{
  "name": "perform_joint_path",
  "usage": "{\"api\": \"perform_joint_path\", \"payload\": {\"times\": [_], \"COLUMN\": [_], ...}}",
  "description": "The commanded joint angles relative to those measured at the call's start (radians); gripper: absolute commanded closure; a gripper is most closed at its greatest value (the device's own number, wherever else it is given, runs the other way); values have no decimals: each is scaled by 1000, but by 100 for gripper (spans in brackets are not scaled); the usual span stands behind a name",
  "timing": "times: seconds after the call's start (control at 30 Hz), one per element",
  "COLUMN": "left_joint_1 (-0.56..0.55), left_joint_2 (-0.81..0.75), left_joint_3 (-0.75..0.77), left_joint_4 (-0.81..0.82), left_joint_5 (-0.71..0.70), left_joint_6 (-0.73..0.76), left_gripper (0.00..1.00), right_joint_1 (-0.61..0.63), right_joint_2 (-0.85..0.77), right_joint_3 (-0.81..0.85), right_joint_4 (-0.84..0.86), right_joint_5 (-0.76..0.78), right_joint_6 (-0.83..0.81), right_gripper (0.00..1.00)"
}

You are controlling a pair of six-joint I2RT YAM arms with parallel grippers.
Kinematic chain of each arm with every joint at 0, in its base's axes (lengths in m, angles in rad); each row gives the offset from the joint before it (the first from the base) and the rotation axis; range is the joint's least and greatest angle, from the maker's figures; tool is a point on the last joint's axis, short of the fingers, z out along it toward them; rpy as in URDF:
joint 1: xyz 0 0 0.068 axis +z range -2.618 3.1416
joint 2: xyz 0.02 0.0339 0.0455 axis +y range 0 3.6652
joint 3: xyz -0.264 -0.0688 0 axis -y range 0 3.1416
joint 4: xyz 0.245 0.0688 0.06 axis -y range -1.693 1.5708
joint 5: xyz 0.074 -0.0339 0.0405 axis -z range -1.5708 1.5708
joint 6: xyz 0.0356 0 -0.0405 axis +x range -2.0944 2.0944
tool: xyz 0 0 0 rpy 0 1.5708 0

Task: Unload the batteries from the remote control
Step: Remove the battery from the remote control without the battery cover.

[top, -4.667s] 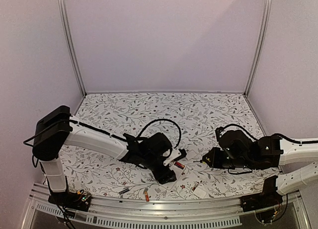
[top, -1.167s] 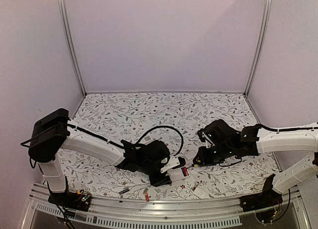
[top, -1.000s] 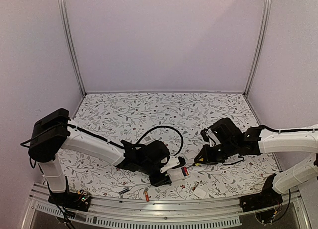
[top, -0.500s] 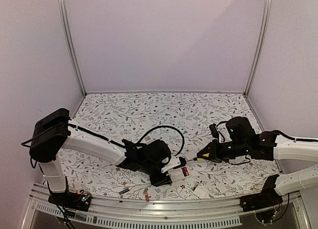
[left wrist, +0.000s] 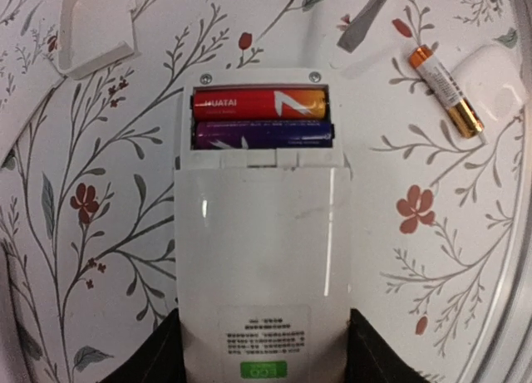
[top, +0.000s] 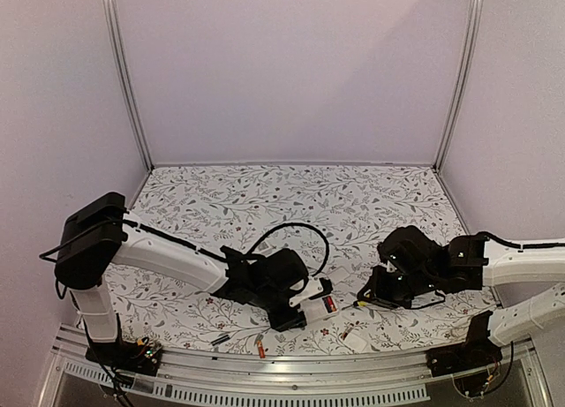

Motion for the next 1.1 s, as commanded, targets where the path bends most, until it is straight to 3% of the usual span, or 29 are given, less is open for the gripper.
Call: {"api": "perform_joint_path", "payload": {"times": [0.0, 0.43, 1.07], "left_joint_1": [-12, -43, -56], "left_joint_2": [69, 80, 84], "left_joint_3": [-22, -13, -10], "left_joint_4": [-126, -141, -149], "left_joint_5": [-54, -91, -105], "left_joint_6": [-32, -47, -43], "left_gripper": [54, 55, 56], "right_joint_1": [38, 70, 94], "right_joint_2": [57, 103, 229], "right_joint_3": [59, 82, 205], "right_joint_4": [-11, 15, -155], "right_joint_5": [82, 110, 149], "right_joint_6": [103, 196, 27], "right_gripper": [100, 100, 100]}}
